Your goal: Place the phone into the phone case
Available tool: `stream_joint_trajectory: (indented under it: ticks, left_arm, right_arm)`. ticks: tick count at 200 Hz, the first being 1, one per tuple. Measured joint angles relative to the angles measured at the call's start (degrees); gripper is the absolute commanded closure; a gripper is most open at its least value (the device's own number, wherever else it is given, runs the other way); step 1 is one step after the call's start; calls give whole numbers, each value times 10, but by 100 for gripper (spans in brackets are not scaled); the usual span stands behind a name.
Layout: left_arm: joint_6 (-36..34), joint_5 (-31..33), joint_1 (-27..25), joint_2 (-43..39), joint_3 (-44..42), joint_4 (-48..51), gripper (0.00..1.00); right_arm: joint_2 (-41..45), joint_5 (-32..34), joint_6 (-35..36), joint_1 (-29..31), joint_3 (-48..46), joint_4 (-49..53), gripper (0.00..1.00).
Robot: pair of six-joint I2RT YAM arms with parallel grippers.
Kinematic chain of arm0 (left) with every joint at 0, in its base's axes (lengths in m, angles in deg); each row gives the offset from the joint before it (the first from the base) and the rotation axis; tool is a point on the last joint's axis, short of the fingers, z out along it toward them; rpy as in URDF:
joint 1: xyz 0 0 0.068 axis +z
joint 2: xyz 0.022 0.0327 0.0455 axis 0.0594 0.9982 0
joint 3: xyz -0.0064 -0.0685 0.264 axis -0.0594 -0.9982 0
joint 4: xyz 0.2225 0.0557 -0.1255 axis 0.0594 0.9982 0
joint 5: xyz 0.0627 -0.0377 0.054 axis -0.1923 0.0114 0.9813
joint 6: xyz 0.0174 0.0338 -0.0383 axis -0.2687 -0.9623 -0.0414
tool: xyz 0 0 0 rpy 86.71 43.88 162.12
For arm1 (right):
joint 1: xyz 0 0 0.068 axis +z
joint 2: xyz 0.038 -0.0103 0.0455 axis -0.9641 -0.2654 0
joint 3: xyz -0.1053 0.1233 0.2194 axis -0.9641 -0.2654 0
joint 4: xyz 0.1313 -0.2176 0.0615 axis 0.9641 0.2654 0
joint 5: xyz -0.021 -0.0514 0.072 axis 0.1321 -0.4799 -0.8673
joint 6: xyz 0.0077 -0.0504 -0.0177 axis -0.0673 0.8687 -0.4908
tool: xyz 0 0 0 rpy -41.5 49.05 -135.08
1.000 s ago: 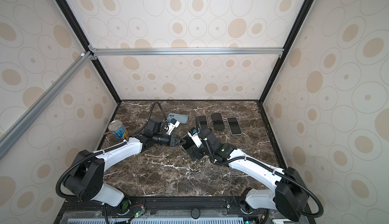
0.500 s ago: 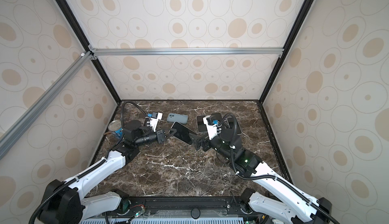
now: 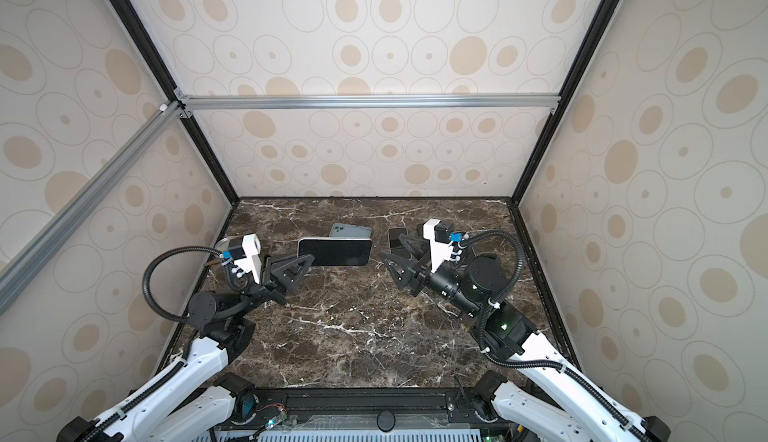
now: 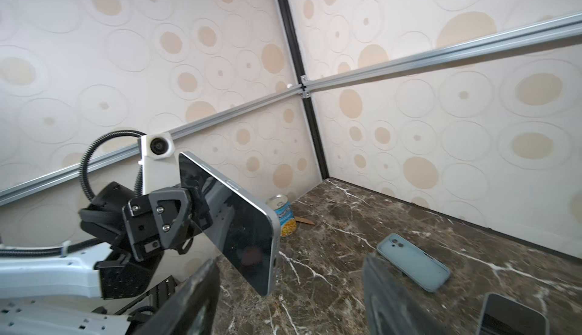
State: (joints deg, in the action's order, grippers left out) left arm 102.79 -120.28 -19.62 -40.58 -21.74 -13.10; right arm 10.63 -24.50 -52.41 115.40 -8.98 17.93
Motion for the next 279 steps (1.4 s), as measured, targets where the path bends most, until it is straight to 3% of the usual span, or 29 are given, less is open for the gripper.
stream_joint_trajectory:
  ticks: [35, 89, 137, 179, 219, 257, 279]
  left_arm:
    - [35, -3, 1, 7, -41, -101, 100]
    - [71, -3, 1, 7, -44, -178, 100]
    - [77, -2, 2, 5, -48, -185, 100]
    - [81, -3, 2, 5, -48, -185, 100]
    - [82, -3, 2, 5, -49, -183, 100]
    - [87, 2, 2, 5, -49, -177, 100]
    - [99, 6, 4, 3, -49, -176, 100]
  right_arm:
    - [-23, -89, -5, 0, -14, -49, 36]
    - [-83, -177, -23, 0, -13, -90, 57]
    - [-110, -230, -33, 0, 2, -120, 54]
    - [-116, -257, -41, 0, 9, -142, 70]
    - [-147, -284, -48, 0, 34, -153, 70]
    - [-166, -310, -50, 0, 37, -170, 96]
    - [-167, -325, -52, 0, 38, -177, 100]
